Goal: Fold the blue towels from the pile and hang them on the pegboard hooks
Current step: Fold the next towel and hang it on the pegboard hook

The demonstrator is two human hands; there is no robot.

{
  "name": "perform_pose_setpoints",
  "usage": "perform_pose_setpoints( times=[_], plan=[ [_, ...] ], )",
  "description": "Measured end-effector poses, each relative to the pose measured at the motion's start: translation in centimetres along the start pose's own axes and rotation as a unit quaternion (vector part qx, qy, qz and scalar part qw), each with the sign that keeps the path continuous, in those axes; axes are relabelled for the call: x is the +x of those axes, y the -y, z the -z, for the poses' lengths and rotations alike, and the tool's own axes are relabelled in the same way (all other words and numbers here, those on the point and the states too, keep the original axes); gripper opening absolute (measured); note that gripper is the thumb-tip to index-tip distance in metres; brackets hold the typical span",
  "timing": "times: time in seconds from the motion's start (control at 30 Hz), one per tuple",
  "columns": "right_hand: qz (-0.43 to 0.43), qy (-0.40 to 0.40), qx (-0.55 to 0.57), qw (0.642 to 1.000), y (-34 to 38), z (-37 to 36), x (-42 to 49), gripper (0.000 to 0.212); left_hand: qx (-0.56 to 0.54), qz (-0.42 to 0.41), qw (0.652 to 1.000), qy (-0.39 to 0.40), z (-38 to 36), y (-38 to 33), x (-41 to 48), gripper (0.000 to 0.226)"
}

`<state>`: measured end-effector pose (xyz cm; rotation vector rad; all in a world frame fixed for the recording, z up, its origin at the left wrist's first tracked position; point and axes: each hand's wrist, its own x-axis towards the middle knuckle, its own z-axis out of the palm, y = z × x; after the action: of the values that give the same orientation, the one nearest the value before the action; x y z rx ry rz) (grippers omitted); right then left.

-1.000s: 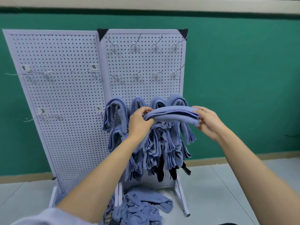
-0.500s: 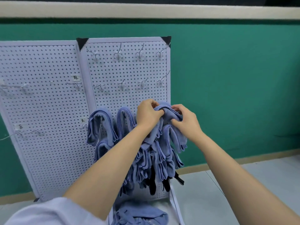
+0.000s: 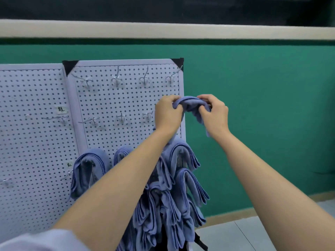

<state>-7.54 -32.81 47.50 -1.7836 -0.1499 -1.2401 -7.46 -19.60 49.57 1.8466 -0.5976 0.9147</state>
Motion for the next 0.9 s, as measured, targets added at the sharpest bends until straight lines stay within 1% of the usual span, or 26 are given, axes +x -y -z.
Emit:
perform_pose_setpoints(
  times=[0.17, 0.3, 0.37, 0.47, 0.6, 0.67, 0.73, 0.9],
  plan=[
    [0.021, -0.023, -0.001, 0.999, -0.3, -1.8, 4.6, 0.035, -0.008, -0.011, 0.999, -0.034, -1.7, 0.6, 5.0, 0.025],
    [0.007, -0.008, -0.006, 1.000, -1.1, -3.5, 6.5, 0.033, 0.018, -0.023, 0.998, -0.048, -3.0, 2.3, 7.6, 0.028],
    [-0.009, 0.007, -0.005, 1.000, -1.9, -4.4, 6.7, 0.034, 0.029, -0.010, 0.998, -0.049, -3.8, 3.6, 8.1, 0.026],
    [-0.023, 0.039, -0.027, 0.999, -3.7, -5.6, 6.1, 0.035, 0.033, 0.010, 0.999, -0.040, -4.9, 6.1, 7.7, 0.027],
    [-0.039, 0.073, -0.038, 0.996, -5.7, -6.1, 4.2, 0.034, 0.020, 0.009, 0.999, -0.035, -5.7, 8.5, 5.7, 0.024],
    [-0.042, 0.078, -0.030, 0.996, -6.3, -6.4, 3.3, 0.033, -0.001, 0.012, 0.999, -0.044, -5.9, 8.9, 4.6, 0.026],
    [-0.042, 0.087, -0.033, 0.995, -6.8, -6.6, 2.6, 0.033, 0.001, 0.018, 0.999, -0.046, -6.1, 9.2, 3.8, 0.030],
    [-0.056, 0.120, -0.059, 0.989, -6.2, -6.2, 1.9, 0.040, -0.010, 0.041, 0.999, -0.034, -5.8, 8.9, 2.5, 0.036]
  ],
)
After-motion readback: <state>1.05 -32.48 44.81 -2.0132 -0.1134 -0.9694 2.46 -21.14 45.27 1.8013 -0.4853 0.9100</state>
